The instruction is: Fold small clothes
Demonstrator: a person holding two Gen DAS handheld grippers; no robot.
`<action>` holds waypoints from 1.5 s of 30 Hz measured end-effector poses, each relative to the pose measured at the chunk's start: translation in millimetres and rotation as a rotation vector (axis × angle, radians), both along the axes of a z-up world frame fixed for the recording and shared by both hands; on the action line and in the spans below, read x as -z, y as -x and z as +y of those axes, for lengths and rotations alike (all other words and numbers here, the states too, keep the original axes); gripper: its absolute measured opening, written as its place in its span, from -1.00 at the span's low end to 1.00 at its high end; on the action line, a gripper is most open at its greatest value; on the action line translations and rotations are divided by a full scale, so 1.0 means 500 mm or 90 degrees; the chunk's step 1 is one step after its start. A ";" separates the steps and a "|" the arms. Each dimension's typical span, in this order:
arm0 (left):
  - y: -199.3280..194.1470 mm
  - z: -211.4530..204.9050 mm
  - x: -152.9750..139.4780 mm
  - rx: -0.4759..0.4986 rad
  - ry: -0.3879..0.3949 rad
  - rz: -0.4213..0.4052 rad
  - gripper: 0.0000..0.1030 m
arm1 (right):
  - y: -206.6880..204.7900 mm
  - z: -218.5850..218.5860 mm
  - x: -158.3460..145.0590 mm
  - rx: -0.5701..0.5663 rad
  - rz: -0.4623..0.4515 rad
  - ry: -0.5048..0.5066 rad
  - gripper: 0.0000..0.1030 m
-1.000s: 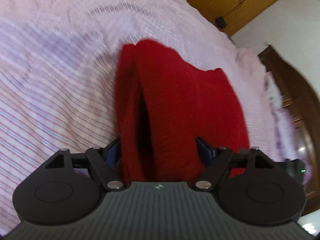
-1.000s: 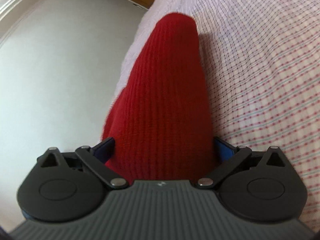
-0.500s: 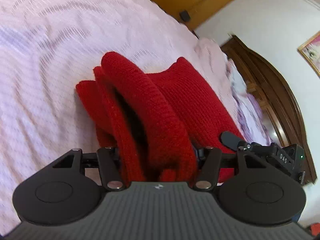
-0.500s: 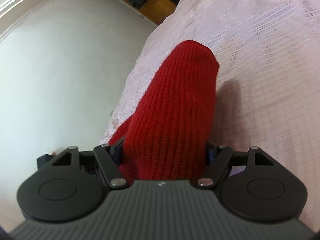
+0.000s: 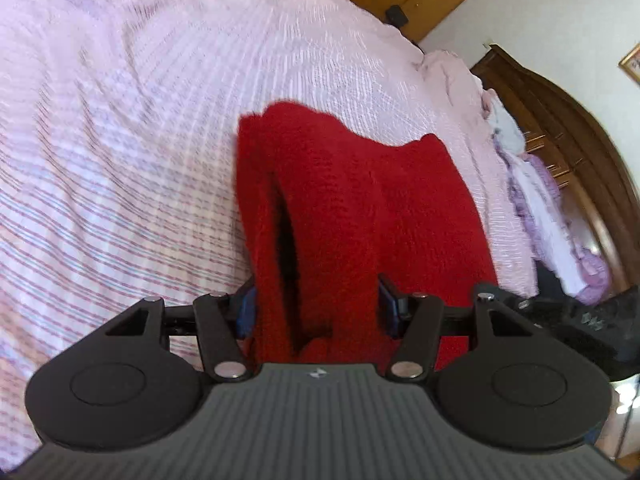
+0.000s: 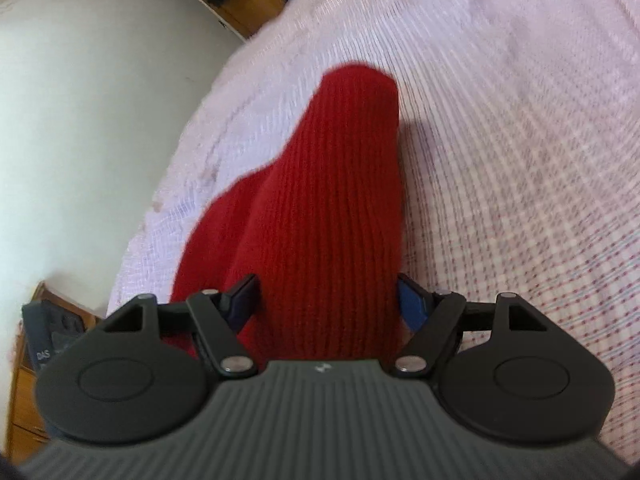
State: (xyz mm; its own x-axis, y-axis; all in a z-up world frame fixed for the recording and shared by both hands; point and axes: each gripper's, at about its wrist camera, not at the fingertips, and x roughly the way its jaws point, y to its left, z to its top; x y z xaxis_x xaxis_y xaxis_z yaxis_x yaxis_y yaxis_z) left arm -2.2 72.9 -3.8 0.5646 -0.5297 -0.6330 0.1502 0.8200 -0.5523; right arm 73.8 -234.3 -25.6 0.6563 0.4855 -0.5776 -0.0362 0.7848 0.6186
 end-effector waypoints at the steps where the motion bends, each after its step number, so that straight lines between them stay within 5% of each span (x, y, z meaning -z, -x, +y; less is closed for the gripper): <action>1: 0.007 0.000 -0.008 -0.005 -0.017 -0.014 0.24 | 0.005 -0.003 -0.006 0.011 -0.019 0.009 0.43; 3: 0.008 -0.002 -0.023 -0.008 -0.050 -0.037 0.24 | 0.017 -0.008 -0.014 0.021 -0.048 0.029 0.16; 9: -0.044 -0.024 -0.001 0.004 -0.179 -0.058 0.34 | 0.015 0.055 0.003 -0.023 -0.077 0.159 0.15; 14: -0.051 0.003 0.010 -0.004 -0.145 -0.035 0.41 | 0.018 0.058 0.014 -0.021 -0.080 0.166 0.19; 20: -0.009 -0.018 -0.034 -0.008 -0.180 -0.064 0.41 | 0.053 0.053 -0.022 0.010 -0.101 0.157 0.24; 24: 0.049 -0.029 -0.080 -0.022 -0.207 -0.097 0.41 | 0.101 0.048 -0.044 0.028 -0.131 0.172 0.56; 28: 0.109 -0.045 -0.097 -0.022 -0.227 -0.112 0.43 | 0.145 0.047 -0.042 0.036 -0.124 0.184 0.57; 35: 0.156 -0.088 -0.022 -0.009 -0.231 -0.073 0.46 | 0.192 0.077 0.011 0.024 -0.075 0.240 0.57; 40: 0.153 -0.129 0.033 -0.036 -0.307 -0.055 0.46 | 0.206 0.109 0.050 0.021 -0.073 0.314 0.57; 45: 0.154 -0.158 0.046 -0.035 -0.363 -0.065 0.46 | 0.198 0.122 0.093 0.021 -0.045 0.325 0.56</action>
